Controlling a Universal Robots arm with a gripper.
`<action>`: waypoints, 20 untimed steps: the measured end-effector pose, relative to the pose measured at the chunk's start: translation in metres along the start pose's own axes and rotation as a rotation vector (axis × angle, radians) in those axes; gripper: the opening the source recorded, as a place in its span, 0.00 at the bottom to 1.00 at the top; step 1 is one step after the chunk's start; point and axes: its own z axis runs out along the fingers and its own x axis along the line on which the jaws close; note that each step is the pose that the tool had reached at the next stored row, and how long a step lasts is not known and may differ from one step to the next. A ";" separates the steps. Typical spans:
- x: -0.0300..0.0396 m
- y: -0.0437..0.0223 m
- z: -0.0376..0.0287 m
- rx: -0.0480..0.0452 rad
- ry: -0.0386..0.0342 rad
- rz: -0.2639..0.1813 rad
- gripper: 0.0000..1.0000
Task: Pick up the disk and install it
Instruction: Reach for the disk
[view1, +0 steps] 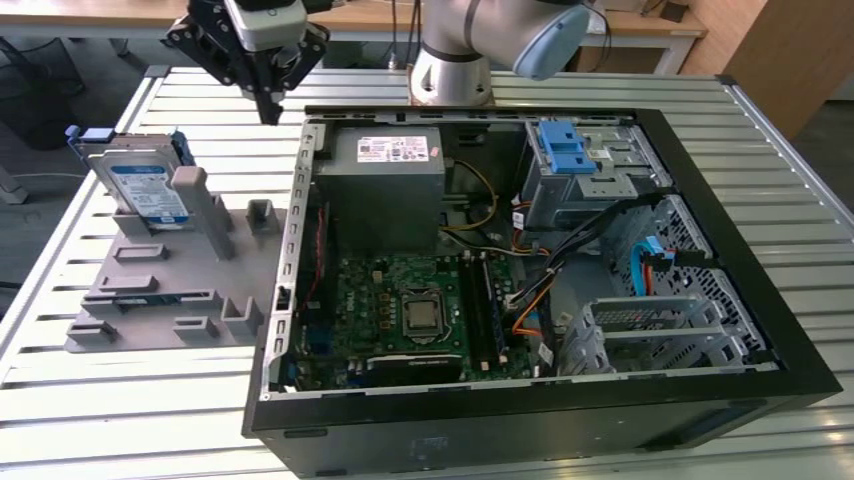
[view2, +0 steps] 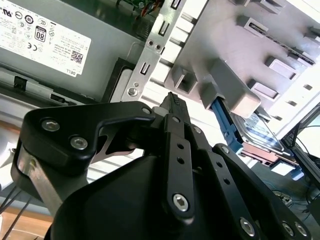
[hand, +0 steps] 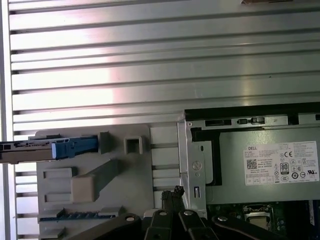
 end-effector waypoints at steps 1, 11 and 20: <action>0.0008 0.0001 0.0001 0.0001 0.0002 0.000 0.11; 0.0078 0.0010 0.0010 0.0003 0.0021 0.000 0.11; 0.0139 0.0021 0.0020 0.0003 0.0036 0.000 0.11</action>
